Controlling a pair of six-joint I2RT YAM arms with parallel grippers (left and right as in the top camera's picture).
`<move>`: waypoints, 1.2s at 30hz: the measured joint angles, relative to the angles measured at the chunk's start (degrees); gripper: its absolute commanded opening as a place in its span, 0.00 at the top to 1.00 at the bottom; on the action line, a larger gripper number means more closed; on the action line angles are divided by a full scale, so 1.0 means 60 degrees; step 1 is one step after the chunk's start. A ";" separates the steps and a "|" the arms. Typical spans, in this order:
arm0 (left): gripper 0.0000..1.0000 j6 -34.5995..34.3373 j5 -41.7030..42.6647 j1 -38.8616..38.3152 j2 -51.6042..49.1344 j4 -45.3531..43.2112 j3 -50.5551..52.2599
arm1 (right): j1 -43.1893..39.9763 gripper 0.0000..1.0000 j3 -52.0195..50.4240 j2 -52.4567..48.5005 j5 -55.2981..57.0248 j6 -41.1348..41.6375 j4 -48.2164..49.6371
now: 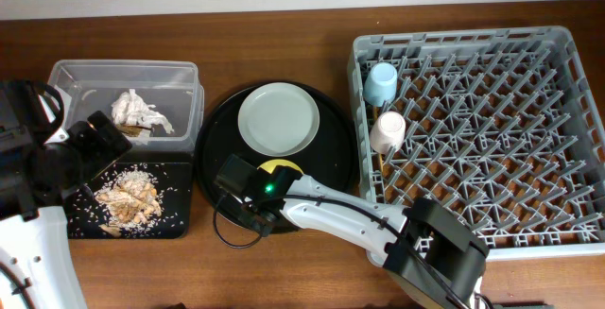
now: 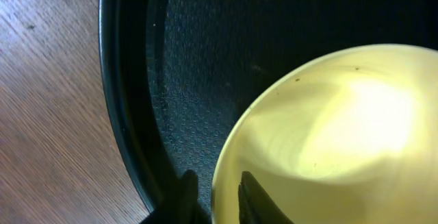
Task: Sort waste into correct bins and load items into the dishwasher rack
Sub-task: 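Reach the right gripper to the yellow bowl and grasp its rim, then lift the yellow bowl and carry it into the rack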
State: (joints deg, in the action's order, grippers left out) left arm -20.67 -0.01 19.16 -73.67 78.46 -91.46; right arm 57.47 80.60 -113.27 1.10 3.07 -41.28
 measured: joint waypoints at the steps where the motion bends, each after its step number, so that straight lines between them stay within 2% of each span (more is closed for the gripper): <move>1: 0.01 0.0000 0.0000 0.0000 0.0000 -0.0004 0.0000 | 0.0000 0.76 0.0000 0.0000 -0.0004 0.0011 0.0000; 2: 0.01 0.0000 0.0000 0.0000 0.0000 0.0000 0.0000 | 0.0000 0.83 0.0000 0.0000 -0.0007 0.0004 -0.0004; 5: 0.01 0.0000 0.0000 0.0000 0.0000 -0.0004 0.0000 | 0.0000 0.95 0.0000 0.0000 -0.0004 0.0000 -0.0007; 10: 0.01 0.0000 0.0004 0.0000 0.0000 -0.0004 0.0000 | 0.0000 0.96 0.0004 0.0000 0.0033 -0.0011 -0.0033; 14: 0.01 0.0000 0.0004 0.0000 0.0000 0.0000 0.0000 | 0.0000 0.96 0.0295 0.0248 0.0055 -0.0011 -0.1322; 20: 0.01 0.0000 0.0000 0.0000 0.0000 -0.0004 0.0000 | -0.0138 0.96 0.0823 0.4721 -0.0510 0.0532 -0.2007; 23: 0.01 0.0000 0.0007 0.0000 0.0000 -0.0004 0.0000 | -0.1249 0.96 0.0918 0.6666 -0.1293 0.0841 -0.2943; 27: 0.01 0.0000 0.0000 0.0000 0.0000 -0.0004 0.0000 | -0.4492 0.96 0.0907 0.7905 -0.4062 0.0656 -0.4109; 30: 0.01 0.0000 0.0000 0.0000 0.0000 0.0004 0.0000 | -0.6550 0.96 0.0721 0.8000 -0.6306 -0.0117 -0.4204; 36: 0.01 0.0000 0.0004 0.0000 0.0000 0.0000 0.0000 | -0.9194 0.96 -0.0554 0.6772 -1.1409 -0.2211 -0.4226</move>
State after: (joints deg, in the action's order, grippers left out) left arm -20.67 0.01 19.16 -73.67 78.46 -91.46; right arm 2.31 77.28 -72.64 -67.35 -10.20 -66.63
